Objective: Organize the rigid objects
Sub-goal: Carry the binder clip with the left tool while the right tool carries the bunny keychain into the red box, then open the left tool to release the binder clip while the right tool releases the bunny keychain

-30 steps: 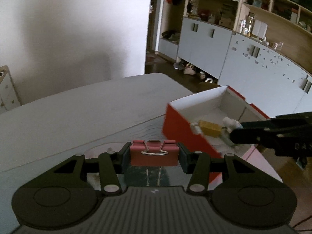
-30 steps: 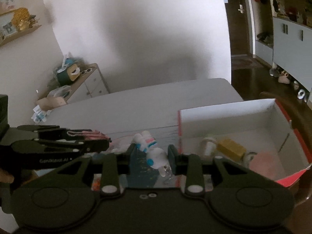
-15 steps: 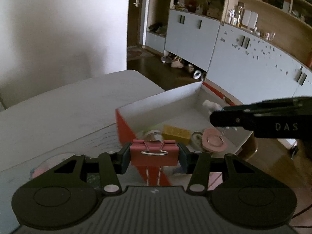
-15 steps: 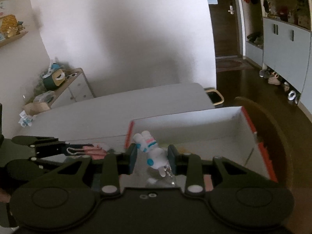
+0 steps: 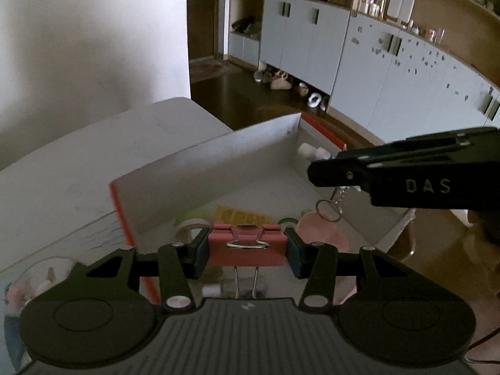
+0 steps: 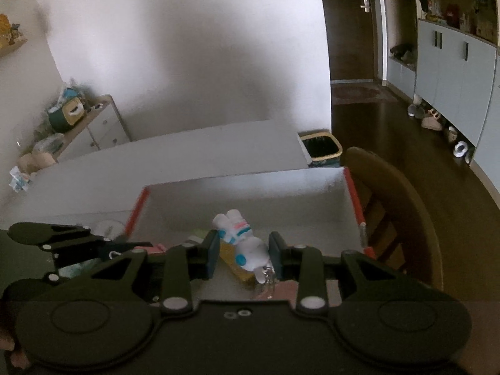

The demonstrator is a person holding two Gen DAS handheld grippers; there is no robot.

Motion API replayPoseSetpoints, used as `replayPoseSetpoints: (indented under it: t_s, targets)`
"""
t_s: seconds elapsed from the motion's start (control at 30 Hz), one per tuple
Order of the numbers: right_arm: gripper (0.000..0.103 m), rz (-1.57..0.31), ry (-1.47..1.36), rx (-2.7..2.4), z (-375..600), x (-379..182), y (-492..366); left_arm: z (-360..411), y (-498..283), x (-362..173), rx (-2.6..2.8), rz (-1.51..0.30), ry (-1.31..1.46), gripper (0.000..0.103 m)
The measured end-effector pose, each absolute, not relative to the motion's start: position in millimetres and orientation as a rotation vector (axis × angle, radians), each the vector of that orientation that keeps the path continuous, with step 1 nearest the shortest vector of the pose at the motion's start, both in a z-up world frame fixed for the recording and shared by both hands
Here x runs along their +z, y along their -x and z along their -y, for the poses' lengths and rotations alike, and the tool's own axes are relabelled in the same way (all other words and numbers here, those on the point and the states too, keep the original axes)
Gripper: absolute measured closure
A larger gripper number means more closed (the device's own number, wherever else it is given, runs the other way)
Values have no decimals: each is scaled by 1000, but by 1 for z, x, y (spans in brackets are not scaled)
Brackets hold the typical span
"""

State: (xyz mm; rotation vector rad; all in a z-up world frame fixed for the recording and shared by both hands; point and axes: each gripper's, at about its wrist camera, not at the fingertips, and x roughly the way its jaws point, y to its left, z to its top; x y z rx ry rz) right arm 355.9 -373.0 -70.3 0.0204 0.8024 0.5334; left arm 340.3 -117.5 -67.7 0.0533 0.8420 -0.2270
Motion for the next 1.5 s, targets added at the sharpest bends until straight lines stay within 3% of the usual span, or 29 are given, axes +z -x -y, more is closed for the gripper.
replayPoseSetpoints:
  t_s: [0.7, 1.37, 1.43, 1.5]
  targets:
    - [70, -985, 129, 539, 358, -137, -409, 164, -413, -128, -147, -1048, -129, 54]
    - [66, -1051, 125, 556, 359, -134, -408, 171, -428, -137, -162, -1198, -120, 53]
    - [65, -1045, 119, 558, 361, -132, -406, 172, -428, -135, -155, -1195, -107, 52]
    - [63, -1044, 102, 559, 363, -131, -408, 171, -429, -131, -148, -1179, -103, 41]
